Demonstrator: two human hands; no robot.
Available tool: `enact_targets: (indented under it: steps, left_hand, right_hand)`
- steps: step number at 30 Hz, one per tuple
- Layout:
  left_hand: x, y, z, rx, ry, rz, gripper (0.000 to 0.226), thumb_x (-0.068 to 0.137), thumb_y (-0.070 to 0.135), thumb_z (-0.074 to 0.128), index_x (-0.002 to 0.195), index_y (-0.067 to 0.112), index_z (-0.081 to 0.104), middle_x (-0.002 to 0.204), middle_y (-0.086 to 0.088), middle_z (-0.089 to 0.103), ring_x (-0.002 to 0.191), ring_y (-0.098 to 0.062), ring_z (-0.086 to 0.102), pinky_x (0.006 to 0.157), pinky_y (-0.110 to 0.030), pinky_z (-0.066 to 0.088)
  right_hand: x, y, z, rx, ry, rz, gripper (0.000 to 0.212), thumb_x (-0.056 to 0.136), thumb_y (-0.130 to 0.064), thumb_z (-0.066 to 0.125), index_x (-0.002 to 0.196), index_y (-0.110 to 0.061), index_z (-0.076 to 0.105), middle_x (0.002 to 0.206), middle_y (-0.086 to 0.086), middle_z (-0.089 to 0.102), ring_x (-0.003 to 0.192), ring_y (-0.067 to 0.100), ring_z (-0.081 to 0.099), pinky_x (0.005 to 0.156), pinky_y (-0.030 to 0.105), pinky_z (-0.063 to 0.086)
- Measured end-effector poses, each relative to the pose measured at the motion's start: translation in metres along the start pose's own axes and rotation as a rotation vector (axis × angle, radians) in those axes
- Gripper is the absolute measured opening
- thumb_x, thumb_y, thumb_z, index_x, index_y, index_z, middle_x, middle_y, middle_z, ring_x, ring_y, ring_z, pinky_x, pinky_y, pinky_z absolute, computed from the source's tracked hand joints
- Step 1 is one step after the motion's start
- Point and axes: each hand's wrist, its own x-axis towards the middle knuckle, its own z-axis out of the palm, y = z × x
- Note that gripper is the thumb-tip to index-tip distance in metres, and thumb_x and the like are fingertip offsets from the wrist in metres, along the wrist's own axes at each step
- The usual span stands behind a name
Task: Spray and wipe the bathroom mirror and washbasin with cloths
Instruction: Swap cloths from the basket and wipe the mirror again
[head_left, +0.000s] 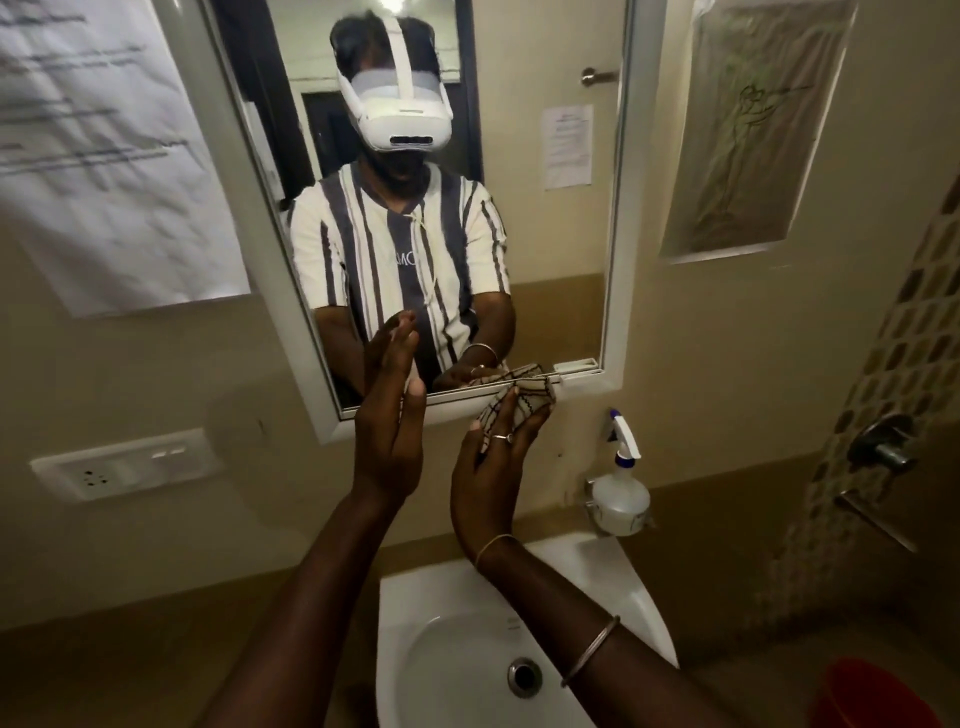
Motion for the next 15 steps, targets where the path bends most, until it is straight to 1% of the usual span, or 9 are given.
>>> enact_targets:
  steps: [2,5,6,8,9,10,11,12,15]
  left_hand:
    - [-0.006,-0.004,-0.007,-0.027,0.009,-0.021,0.049,0.107,0.012,0.037,0.155,0.001,0.038,0.164,-0.011,0.038,0.155,-0.025,0.031,0.125,-0.053,0.03]
    - [-0.017,-0.014,-0.018,-0.079,0.057,-0.06,0.047,0.107,0.01,0.037,0.153,0.002,0.043,0.161,-0.01,0.043,0.153,-0.024,0.036,0.122,-0.056,0.033]
    - [-0.02,-0.016,-0.022,-0.089,0.074,-0.071,0.046,0.107,0.009,0.037,0.152,0.002,0.044,0.16,-0.01,0.045,0.152,-0.024,0.037,0.122,-0.056,0.033]
    - [-0.026,-0.018,-0.031,-0.111,0.099,-0.096,0.045,0.107,0.007,0.036,0.151,0.0,0.045,0.158,-0.011,0.047,0.151,-0.023,0.039,0.123,-0.05,0.035]
    - [-0.029,-0.019,-0.034,-0.124,0.112,-0.11,0.045,0.107,0.007,0.036,0.15,-0.001,0.046,0.157,-0.012,0.048,0.15,-0.022,0.04,0.123,-0.046,0.035]
    - [-0.032,-0.019,-0.038,-0.137,0.132,-0.124,0.044,0.107,0.007,0.036,0.149,-0.002,0.048,0.156,-0.012,0.05,0.149,-0.022,0.042,0.122,-0.042,0.037]
    - [-0.036,-0.019,-0.042,-0.144,0.162,-0.138,0.043,0.107,0.007,0.036,0.147,-0.003,0.05,0.153,-0.013,0.053,0.147,-0.022,0.045,0.121,-0.039,0.038]
    - [-0.041,-0.021,-0.045,-0.142,0.206,-0.154,0.042,0.107,0.008,0.036,0.145,-0.003,0.053,0.15,-0.013,0.056,0.145,-0.021,0.049,0.119,-0.037,0.041]
    - [-0.063,-0.032,-0.053,-0.093,0.395,-0.219,0.039,0.109,0.01,0.037,0.136,-0.001,0.062,0.139,-0.012,0.065,0.135,-0.021,0.059,0.112,-0.039,0.047]
  right_hand:
    - [-0.007,-0.004,0.01,-0.027,-0.006,-0.012,0.064,0.109,-0.027,0.044,0.163,-0.034,0.011,0.167,-0.008,-0.03,0.158,0.017,-0.011,0.114,0.017,0.029]
    - [-0.02,-0.006,0.024,-0.087,-0.036,-0.068,0.064,0.109,-0.025,0.043,0.164,-0.031,0.011,0.167,-0.006,-0.03,0.157,0.019,-0.019,0.123,0.03,0.025]
    - [-0.026,-0.007,0.028,-0.116,-0.053,-0.087,0.064,0.109,-0.024,0.043,0.164,-0.031,0.01,0.167,-0.004,-0.03,0.157,0.02,-0.02,0.124,0.029,0.02]
    - [-0.037,-0.009,0.037,-0.179,-0.101,-0.122,0.064,0.11,-0.023,0.042,0.163,-0.032,0.009,0.168,0.0,-0.028,0.156,0.021,-0.022,0.122,0.018,0.006]
    - [-0.042,-0.01,0.041,-0.21,-0.128,-0.142,0.064,0.11,-0.023,0.041,0.163,-0.032,0.008,0.168,0.002,-0.027,0.156,0.022,-0.022,0.118,0.013,0.001]
    - [-0.046,-0.011,0.045,-0.243,-0.156,-0.163,0.063,0.11,-0.023,0.041,0.163,-0.032,0.007,0.168,0.003,-0.027,0.156,0.024,-0.022,0.117,0.013,0.001]
    - [-0.051,-0.011,0.048,-0.27,-0.181,-0.184,0.064,0.11,-0.023,0.041,0.163,-0.032,0.008,0.168,0.003,-0.027,0.156,0.026,-0.021,0.116,0.016,0.007]
    - [-0.055,-0.011,0.051,-0.291,-0.202,-0.203,0.065,0.109,-0.022,0.042,0.164,-0.032,0.008,0.168,0.003,-0.028,0.157,0.028,-0.021,0.115,0.02,0.017]
    - [-0.067,-0.008,0.06,-0.362,-0.29,-0.263,0.074,0.106,-0.018,0.046,0.164,-0.033,0.003,0.168,0.006,-0.028,0.156,0.033,-0.021,0.099,0.027,0.046]
